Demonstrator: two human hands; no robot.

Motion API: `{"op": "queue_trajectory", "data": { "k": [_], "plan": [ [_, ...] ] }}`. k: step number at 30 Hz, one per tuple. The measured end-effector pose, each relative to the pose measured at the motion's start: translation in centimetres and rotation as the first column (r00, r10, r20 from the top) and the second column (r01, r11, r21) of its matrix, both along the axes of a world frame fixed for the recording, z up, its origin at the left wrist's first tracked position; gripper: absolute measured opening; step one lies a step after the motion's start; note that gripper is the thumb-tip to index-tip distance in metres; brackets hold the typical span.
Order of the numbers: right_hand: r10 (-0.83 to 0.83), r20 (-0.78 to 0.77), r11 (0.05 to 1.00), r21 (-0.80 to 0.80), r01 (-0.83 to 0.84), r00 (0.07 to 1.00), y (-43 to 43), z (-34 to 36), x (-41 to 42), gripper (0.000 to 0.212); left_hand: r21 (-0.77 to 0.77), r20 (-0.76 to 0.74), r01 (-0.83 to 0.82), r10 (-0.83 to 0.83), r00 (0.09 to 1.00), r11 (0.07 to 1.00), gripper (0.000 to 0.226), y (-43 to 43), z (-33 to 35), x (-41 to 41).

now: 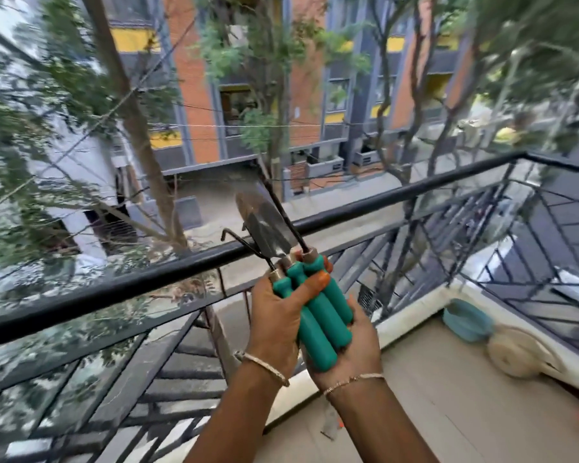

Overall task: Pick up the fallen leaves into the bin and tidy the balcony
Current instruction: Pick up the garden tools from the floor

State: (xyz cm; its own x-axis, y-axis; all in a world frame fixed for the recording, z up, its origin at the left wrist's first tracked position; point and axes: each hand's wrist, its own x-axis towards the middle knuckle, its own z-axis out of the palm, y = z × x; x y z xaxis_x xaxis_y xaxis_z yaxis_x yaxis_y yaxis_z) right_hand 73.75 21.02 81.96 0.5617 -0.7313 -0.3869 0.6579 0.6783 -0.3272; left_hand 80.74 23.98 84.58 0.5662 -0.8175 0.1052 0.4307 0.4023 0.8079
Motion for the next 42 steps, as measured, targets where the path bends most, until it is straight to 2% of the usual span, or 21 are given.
{"op": "queue_trajectory", "data": {
  "k": [5,10,15,20,25,28,32,35,38,40,42],
  "plan": [
    [-0.150,0.004,0.989,0.014,0.150,0.989,-0.7,-0.1,-0.2,0.059,0.007,0.062,0.103,-0.104,0.993,0.995,0.039,-1.8,-0.5,0.9],
    [-0.281,-0.037,0.959,0.019,0.282,0.959,-0.6,-0.1,-0.1,0.056,0.014,0.048,0.224,-0.225,0.973,0.974,0.041,-2.9,-1.1,1.2],
    [-0.412,-0.100,0.908,0.034,0.417,0.906,-0.9,-1.0,-2.3,0.056,0.044,0.046,0.407,-0.409,0.911,0.912,0.047,-4.0,-1.9,-0.8],
    [-0.549,-0.156,0.825,0.057,0.562,0.821,-1.3,-1.4,-5.4,0.051,0.068,0.052,0.546,-0.550,0.834,0.835,0.044,-5.5,-2.7,-4.1],
    [-0.627,-0.185,0.754,0.099,0.649,0.757,-3.1,-2.0,-8.9,0.051,0.146,0.113,0.579,-0.595,0.795,0.802,0.039,-8.2,-2.9,-8.4],
    [-0.657,-0.196,0.722,0.114,0.682,0.728,-4.9,-2.6,-11.5,0.053,0.194,0.087,0.592,-0.615,0.784,0.782,0.034,-10.6,-3.6,-11.2],
    [-0.665,-0.228,0.708,0.110,0.697,0.711,-8.3,-3.8,-15.9,0.049,0.280,0.013,0.590,-0.618,0.786,0.757,0.030,-14.7,-4.6,-15.5],
    [-0.588,-0.381,0.755,0.057,0.653,0.713,-11.4,-4.5,-20.8,0.028,0.344,-0.078,0.607,-0.622,0.779,0.717,0.027,-18.3,-5.5,-19.1],
    [-0.460,-0.570,0.840,-0.029,0.543,0.681,-14.1,-4.1,-26.0,0.013,0.404,-0.142,0.631,-0.636,0.759,0.663,0.020,-21.6,-6.3,-22.4],
    [-0.368,-0.654,0.907,-0.096,0.410,0.661,-15.7,-4.1,-29.3,0.018,0.458,-0.205,0.646,-0.634,0.745,0.611,0.018,-23.8,-7.2,-25.0],
    [-0.310,-0.712,0.943,-0.144,0.301,0.630,-16.9,-4.4,-31.9,0.025,0.507,-0.294,0.671,-0.623,0.725,0.541,0.038,-25.6,-8.1,-27.2]
  ]
}}
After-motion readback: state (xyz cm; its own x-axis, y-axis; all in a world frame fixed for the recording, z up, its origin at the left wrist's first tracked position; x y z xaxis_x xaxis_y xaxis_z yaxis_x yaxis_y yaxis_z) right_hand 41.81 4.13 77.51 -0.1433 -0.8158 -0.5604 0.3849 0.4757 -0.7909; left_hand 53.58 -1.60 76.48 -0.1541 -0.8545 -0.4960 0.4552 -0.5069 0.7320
